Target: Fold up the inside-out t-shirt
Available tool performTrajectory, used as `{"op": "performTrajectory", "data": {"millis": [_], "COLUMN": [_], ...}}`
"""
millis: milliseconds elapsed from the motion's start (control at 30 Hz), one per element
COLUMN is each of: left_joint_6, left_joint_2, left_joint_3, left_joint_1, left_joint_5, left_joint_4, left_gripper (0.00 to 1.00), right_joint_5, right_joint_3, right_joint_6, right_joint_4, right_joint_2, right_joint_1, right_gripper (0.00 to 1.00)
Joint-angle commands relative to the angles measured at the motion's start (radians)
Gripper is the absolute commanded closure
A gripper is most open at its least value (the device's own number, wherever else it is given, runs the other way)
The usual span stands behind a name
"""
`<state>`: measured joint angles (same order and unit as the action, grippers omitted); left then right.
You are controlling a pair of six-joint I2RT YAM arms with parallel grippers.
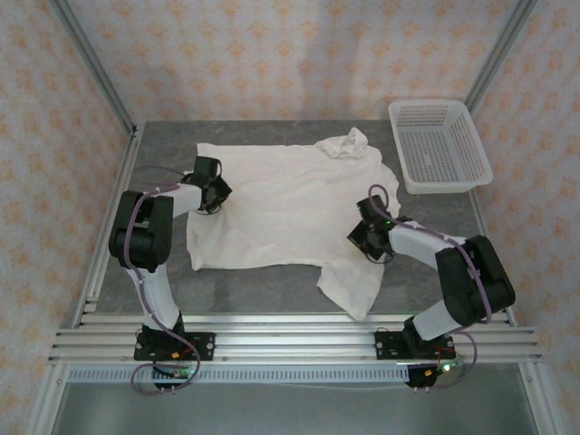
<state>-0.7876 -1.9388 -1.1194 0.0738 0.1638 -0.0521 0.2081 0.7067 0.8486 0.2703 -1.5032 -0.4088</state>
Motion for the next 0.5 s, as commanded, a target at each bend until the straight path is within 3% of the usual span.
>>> {"op": "performTrajectory", "data": {"millis": [0, 33, 133, 300, 367, 467], "left_joint_6": [0.025, 0.026, 0.06, 0.13, 0.153, 0.174], "left_joint_2": [0.003, 0.022, 0.186, 0.555, 0.705, 0.909], "left_joint_3": [0.038, 0.054, 0.104, 0.219, 0.254, 0.304], "left_joint_1": [-0.025, -0.032, -0.045, -0.044, -0.042, -0.033], "left_joint_5": [0.049, 0.068, 0.102, 0.116, 0.105, 0.076], "left_joint_4": [-0.008, 0.012, 0.015, -0.099, -0.192, -0.323], "left_gripper": [1.0, 1.0, 0.85, 0.49, 0.45, 0.41], "right_joint_5": [0.034, 0.022, -0.079, -0.301, -0.366, -0.318], "right_joint_3": [0.0, 0.02, 0.096, 0.045, -0.043, -0.155], "right_joint_6": [0.101, 0.104, 0.064, 0.072, 0.103, 0.059], "right_joint_4": [-0.03, -0.012, 0.097, 0.322, 0.392, 0.431], "right_joint_2": [-0.023, -0.01, 0.098, 0.394, 0.531, 0.699], "right_joint_1": [-0.072, -0.073, -0.07, -0.068, -0.056, -0.037], "right_gripper": [1.0, 1.0, 1.0, 0.85, 0.79, 0.67]}}
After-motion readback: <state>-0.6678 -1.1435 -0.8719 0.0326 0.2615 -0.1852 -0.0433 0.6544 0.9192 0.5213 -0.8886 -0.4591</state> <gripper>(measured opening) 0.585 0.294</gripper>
